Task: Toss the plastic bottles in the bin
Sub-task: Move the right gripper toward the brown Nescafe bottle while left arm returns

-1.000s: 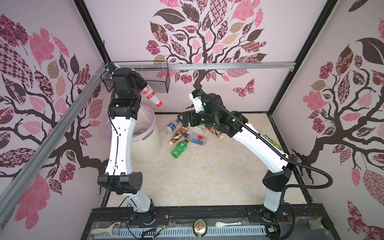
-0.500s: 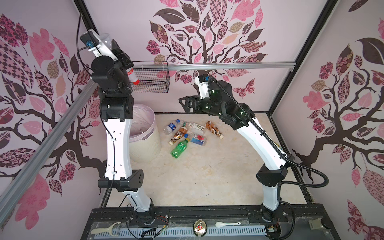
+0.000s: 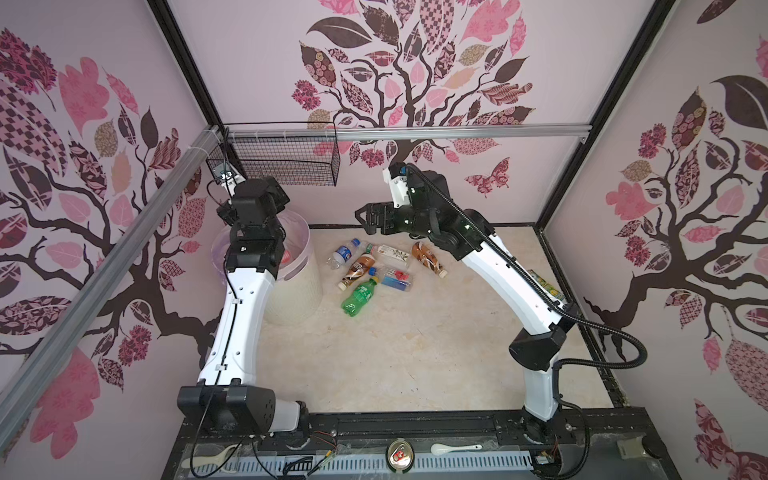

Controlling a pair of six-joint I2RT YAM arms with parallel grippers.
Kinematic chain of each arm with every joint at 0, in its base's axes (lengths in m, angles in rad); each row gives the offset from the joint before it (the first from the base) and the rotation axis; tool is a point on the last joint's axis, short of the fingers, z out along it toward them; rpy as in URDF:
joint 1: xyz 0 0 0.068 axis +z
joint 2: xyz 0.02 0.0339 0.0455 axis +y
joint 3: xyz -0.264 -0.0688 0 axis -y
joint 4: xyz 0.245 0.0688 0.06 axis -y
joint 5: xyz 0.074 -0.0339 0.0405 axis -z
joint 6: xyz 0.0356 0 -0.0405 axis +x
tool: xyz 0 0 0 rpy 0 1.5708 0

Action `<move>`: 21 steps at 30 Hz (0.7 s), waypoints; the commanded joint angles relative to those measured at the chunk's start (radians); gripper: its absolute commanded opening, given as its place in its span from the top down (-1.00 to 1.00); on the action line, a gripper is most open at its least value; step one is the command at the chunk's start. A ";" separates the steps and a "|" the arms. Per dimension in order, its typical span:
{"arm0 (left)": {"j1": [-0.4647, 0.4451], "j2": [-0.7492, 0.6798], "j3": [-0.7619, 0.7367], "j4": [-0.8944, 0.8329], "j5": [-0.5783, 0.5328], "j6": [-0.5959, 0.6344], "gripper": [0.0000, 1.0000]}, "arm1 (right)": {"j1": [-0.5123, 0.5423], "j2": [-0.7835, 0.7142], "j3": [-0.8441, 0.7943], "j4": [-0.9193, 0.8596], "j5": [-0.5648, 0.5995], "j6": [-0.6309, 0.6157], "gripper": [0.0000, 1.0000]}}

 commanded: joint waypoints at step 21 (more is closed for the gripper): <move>-0.216 0.015 0.240 -0.097 0.156 -0.100 -0.96 | -0.067 -0.196 -0.294 0.092 0.007 0.072 -0.99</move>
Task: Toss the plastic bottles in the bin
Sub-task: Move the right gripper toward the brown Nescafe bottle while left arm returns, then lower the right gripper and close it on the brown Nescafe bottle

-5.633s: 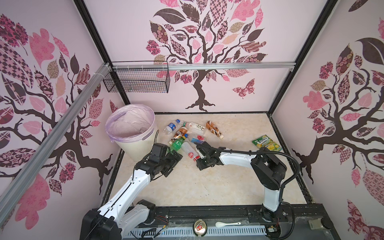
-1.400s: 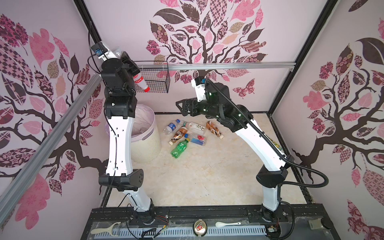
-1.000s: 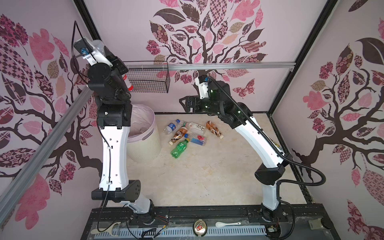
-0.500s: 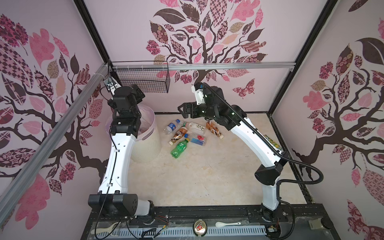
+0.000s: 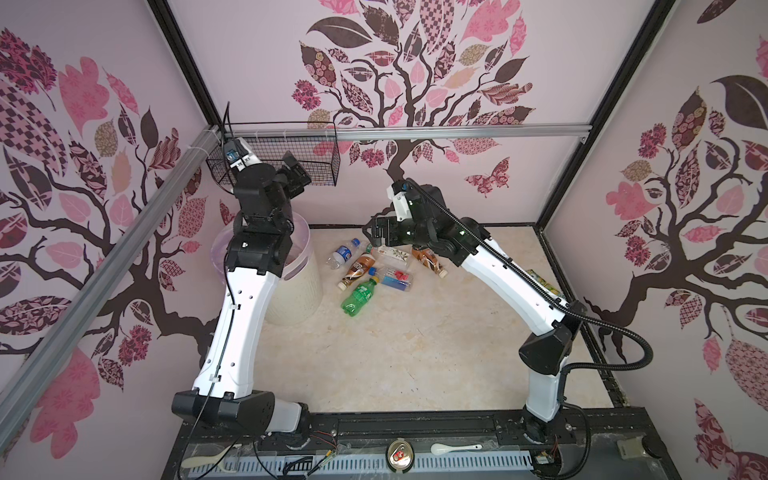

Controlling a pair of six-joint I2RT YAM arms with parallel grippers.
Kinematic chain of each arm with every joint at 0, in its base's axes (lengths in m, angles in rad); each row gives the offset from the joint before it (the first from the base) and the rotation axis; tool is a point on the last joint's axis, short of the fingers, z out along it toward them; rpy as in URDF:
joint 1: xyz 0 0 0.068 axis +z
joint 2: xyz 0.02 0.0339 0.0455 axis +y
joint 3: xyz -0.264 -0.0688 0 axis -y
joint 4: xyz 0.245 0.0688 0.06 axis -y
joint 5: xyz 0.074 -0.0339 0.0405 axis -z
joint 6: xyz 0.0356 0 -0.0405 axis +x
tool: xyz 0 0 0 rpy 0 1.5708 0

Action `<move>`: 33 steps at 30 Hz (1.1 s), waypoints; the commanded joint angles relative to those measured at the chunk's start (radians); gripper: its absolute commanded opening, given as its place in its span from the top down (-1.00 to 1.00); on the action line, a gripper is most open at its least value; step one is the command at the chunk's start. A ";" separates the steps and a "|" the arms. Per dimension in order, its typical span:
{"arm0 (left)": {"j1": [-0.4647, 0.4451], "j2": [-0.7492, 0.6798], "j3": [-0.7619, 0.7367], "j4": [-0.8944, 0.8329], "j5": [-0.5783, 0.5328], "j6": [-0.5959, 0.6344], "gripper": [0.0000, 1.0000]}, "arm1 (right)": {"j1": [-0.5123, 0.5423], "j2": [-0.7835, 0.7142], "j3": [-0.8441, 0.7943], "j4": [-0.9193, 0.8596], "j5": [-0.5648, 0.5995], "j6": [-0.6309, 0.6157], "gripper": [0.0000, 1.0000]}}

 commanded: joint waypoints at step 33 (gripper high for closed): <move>-0.362 0.162 -0.372 -0.103 0.471 -0.318 -0.97 | -0.388 -0.116 -0.707 0.241 0.142 -0.173 -0.99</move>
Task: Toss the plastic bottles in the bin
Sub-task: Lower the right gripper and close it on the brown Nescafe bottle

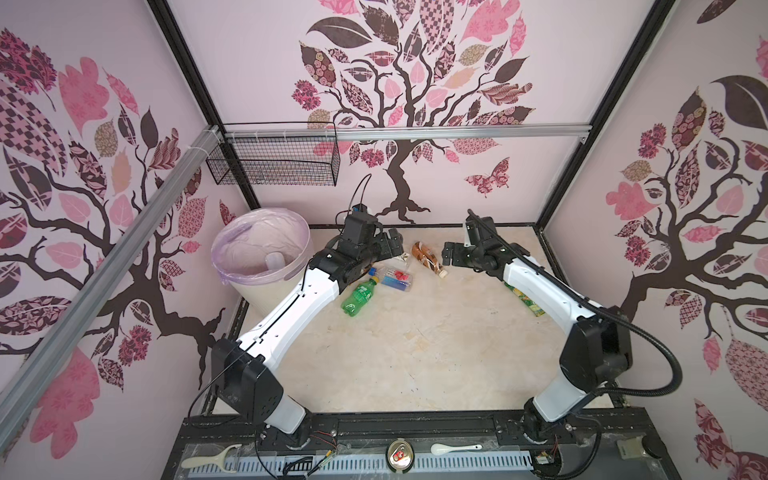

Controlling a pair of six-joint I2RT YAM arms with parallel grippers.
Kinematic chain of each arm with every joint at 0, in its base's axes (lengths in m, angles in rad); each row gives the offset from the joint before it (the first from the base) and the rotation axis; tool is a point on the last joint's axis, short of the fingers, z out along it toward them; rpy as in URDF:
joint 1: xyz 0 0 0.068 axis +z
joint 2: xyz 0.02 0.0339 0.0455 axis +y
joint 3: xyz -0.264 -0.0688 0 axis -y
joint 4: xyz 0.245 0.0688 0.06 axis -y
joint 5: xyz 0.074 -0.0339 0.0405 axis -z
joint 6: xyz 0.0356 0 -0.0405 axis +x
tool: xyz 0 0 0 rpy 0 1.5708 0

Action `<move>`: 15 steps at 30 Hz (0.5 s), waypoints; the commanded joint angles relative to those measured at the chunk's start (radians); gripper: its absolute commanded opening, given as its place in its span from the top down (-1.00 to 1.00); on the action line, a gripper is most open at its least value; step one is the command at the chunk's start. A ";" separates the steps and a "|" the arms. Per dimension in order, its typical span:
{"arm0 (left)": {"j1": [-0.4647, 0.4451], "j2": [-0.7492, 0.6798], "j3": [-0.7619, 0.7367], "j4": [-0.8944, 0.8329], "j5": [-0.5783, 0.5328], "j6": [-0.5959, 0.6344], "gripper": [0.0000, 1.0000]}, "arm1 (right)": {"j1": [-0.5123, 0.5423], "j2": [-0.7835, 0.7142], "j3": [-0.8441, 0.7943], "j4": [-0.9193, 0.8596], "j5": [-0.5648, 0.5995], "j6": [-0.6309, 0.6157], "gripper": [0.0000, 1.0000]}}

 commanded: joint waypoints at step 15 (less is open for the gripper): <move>-0.002 0.177 -0.035 -0.011 0.105 -0.136 -0.96 | -0.085 0.460 0.243 0.037 -0.156 -0.073 -0.85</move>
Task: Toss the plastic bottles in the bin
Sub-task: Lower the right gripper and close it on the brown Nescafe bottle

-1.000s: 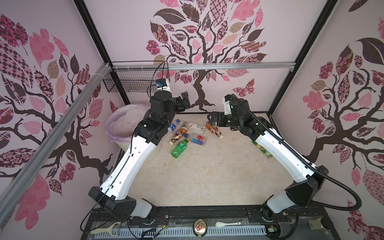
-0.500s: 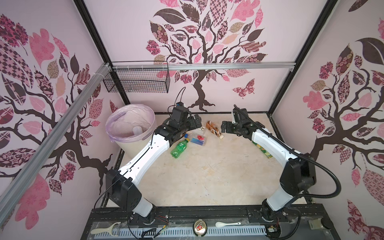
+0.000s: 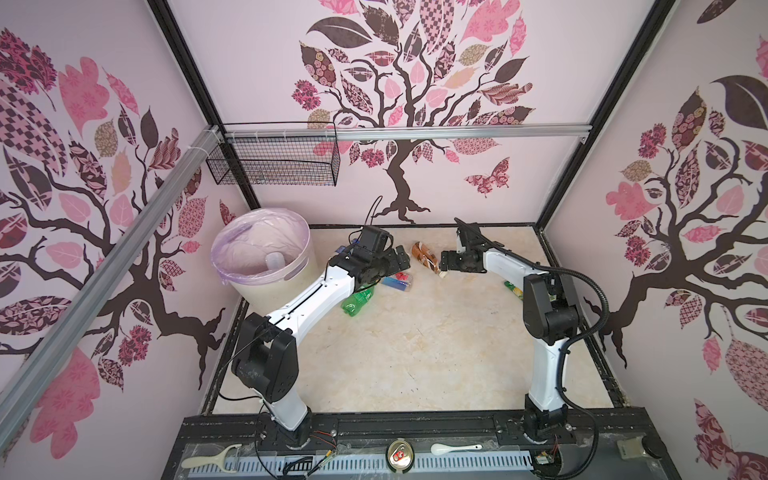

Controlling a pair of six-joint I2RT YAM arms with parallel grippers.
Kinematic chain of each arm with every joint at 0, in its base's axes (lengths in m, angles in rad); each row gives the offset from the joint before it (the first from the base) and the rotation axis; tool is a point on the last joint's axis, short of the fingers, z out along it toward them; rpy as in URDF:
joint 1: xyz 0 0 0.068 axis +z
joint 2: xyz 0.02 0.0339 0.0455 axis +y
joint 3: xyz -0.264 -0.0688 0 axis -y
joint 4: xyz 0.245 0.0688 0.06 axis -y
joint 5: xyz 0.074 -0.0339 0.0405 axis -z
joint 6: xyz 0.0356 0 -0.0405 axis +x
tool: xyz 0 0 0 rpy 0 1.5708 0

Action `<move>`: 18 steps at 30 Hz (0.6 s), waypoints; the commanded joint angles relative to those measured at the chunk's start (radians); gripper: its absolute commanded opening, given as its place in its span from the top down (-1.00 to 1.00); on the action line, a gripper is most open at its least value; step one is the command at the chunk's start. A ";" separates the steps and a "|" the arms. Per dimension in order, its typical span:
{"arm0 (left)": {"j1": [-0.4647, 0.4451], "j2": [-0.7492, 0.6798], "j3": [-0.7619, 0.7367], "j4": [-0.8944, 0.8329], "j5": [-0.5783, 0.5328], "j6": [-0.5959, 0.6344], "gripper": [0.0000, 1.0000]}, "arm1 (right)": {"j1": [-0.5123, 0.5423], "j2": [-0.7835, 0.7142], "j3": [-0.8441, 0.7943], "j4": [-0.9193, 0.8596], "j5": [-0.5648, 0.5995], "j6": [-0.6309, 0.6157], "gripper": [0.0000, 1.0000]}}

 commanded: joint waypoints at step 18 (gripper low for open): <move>0.063 0.064 0.030 -0.071 -0.027 -0.025 -0.96 | 0.010 0.195 0.147 -0.028 -0.179 0.104 -0.58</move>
